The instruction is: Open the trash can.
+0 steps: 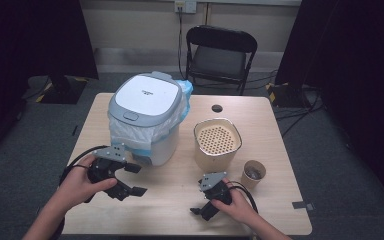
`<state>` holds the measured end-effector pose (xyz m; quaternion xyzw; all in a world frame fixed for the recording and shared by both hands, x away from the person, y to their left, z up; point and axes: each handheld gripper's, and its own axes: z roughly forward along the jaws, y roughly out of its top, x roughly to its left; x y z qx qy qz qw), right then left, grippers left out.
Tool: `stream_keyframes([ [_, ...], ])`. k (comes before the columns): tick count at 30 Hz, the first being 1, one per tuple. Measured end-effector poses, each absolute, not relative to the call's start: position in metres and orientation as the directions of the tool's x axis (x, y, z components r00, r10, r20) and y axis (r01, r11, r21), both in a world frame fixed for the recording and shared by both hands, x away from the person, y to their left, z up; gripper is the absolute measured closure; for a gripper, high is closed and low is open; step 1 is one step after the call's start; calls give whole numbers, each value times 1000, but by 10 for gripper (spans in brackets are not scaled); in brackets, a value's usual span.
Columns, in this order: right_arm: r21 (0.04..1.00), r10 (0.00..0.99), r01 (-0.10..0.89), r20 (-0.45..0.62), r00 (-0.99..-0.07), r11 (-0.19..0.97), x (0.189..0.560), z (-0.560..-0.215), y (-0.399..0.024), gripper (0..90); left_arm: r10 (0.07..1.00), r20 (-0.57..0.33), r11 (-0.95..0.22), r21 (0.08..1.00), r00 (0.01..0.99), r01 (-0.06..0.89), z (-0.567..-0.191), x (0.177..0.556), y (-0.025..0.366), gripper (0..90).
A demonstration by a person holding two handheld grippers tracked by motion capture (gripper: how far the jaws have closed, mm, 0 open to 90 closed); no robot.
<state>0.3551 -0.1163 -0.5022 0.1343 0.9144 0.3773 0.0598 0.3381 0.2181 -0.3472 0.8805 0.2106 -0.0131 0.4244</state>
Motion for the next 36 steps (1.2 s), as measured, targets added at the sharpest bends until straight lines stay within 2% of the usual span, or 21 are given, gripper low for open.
stream_keyframes([
  [19, 706, 291, 201, -7, -957, 679, 355, -502, -116, 0, 406, -193, -528, 748, 893, 402, -290, 354, 234, 192],
  [36, 705, 289, 201, -6, -957, 680, 355, -502, -116, 0, 429, -148, -533, 755, 891, 382, -252, 381, 228, 197],
])
